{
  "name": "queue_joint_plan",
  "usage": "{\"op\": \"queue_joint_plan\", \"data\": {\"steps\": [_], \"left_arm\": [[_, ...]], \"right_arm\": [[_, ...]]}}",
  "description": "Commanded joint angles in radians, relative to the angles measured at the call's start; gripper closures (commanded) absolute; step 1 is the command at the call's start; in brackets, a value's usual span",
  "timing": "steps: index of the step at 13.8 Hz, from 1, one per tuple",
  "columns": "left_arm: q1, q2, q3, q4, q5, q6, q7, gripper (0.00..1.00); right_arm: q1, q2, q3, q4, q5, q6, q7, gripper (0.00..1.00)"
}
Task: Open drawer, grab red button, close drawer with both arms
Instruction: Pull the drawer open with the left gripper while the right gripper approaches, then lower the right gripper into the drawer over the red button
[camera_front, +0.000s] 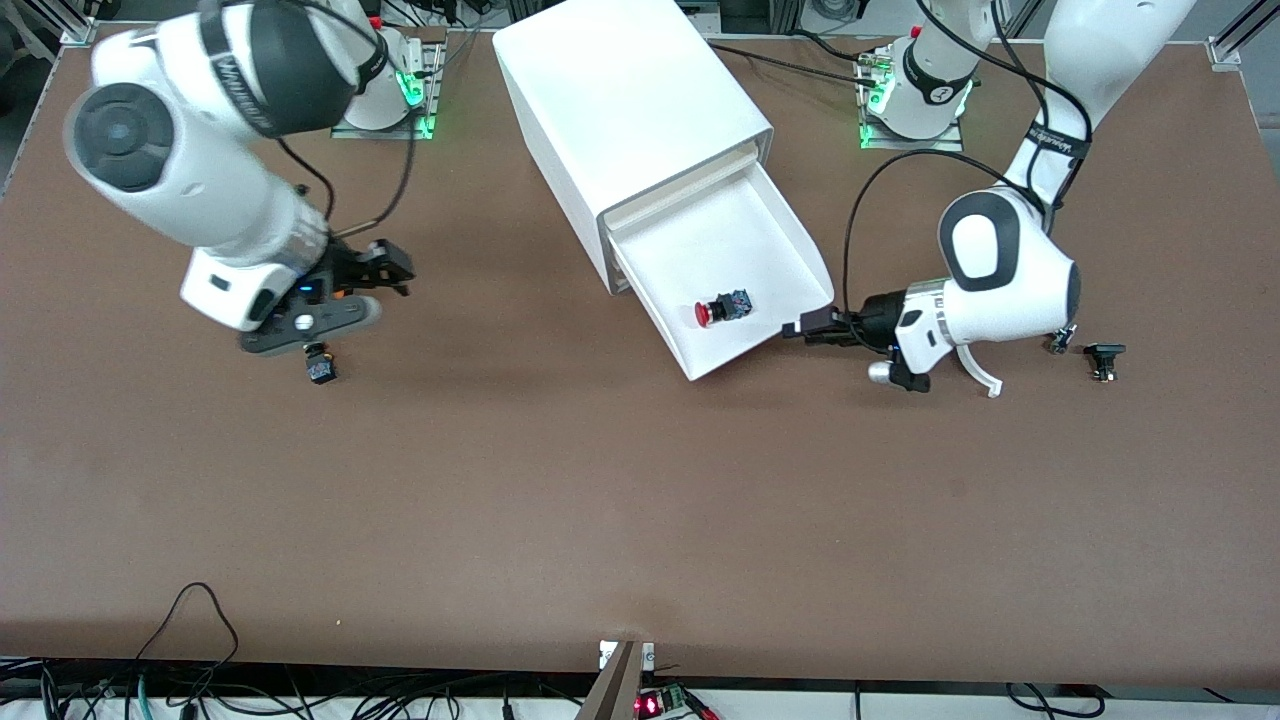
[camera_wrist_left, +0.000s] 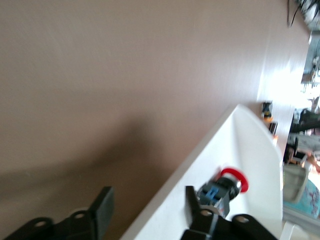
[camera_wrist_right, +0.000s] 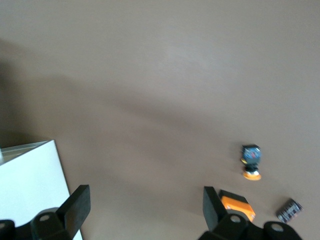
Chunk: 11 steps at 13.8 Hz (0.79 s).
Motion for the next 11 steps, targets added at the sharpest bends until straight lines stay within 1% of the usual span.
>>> {"op": "queue_joint_plan", "data": {"steps": [1, 2, 3, 4, 5, 6, 8, 10, 11], "left_arm": [[0.096, -0.108, 0.005, -0.001, 0.024, -0.013, -0.018, 0.0], [0.102, -0.132, 0.016, 0.002, 0.026, -0.012, -0.02, 0.0], [0.108, -0.189, 0.024, -0.001, 0.046, -0.016, -0.021, 0.0], [0.125, -0.227, 0.056, 0.001, 0.135, -0.026, -0.023, 0.0], [0.128, -0.272, 0.079, 0.004, 0.252, -0.037, -0.026, 0.0], [0.13, -0.316, 0.087, 0.024, 0.347, -0.076, -0.029, 0.0], [0.134, -0.375, 0.131, 0.099, 0.511, -0.217, -0.082, 0.0], [0.124, -0.406, 0.133, 0.189, 0.691, -0.332, -0.208, 0.0], [0.118, -0.412, 0.13, 0.234, 0.778, -0.395, -0.286, 0.0]], "right_arm": [[0.062, 0.038, -0.013, 0.041, 0.02, 0.049, -0.017, 0.0], [0.096, 0.043, -0.011, 0.041, 0.02, 0.078, -0.037, 0.0], [0.136, 0.052, -0.007, 0.042, 0.019, 0.097, -0.091, 0.0], [0.17, 0.081, 0.015, 0.074, 0.017, 0.127, -0.18, 0.0], [0.191, 0.121, 0.033, 0.112, 0.017, 0.152, -0.239, 0.0], [0.211, 0.162, 0.056, 0.16, 0.017, 0.179, -0.276, 0.0], [0.249, 0.262, 0.102, 0.29, 0.017, 0.204, -0.282, 0.0], [0.294, 0.357, 0.111, 0.425, 0.017, 0.204, -0.293, 0.0], [0.306, 0.392, 0.113, 0.47, 0.017, 0.207, -0.31, 0.0]]}}
